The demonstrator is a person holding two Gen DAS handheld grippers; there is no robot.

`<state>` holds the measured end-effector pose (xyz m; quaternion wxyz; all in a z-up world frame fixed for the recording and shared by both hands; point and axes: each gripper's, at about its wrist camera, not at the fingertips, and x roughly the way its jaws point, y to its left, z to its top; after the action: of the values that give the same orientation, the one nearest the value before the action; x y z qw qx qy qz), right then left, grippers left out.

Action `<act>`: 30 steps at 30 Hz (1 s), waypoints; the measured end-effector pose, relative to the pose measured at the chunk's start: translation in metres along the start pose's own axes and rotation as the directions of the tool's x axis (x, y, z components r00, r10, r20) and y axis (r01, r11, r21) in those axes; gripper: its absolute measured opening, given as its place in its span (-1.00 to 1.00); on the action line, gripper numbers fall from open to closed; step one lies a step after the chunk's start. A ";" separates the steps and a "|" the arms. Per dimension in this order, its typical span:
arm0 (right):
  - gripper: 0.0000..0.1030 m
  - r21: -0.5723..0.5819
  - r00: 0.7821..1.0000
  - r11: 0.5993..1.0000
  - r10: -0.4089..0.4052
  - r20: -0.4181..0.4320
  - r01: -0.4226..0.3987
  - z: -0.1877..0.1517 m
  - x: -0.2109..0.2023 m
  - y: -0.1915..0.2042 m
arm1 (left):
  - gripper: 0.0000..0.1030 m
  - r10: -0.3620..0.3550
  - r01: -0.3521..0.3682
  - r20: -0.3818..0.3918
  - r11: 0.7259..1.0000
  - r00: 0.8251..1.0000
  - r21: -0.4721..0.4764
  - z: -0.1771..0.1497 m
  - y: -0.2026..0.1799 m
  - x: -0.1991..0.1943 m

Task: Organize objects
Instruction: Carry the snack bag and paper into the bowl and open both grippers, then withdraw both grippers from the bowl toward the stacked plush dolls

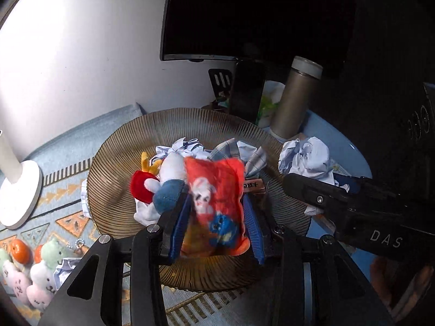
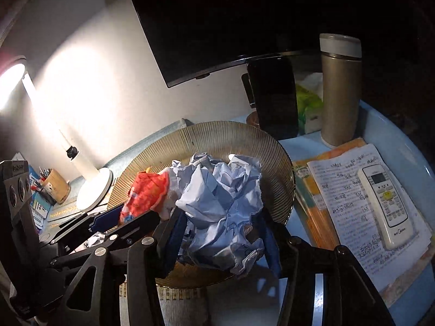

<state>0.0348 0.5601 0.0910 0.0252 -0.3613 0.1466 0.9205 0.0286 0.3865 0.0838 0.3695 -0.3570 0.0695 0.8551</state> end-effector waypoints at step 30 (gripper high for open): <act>0.31 -0.105 0.943 0.942 0.303 -0.138 -0.318 -0.081 -0.008 0.141 | 0.74 0.379 -0.307 0.083 0.844 0.922 -0.441 -0.152 0.198 -0.184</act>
<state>0.0732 0.4028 0.0754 -0.1522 -0.3891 0.1446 0.8970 0.0653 0.0792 0.0646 0.1292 -0.3366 -0.0840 0.9289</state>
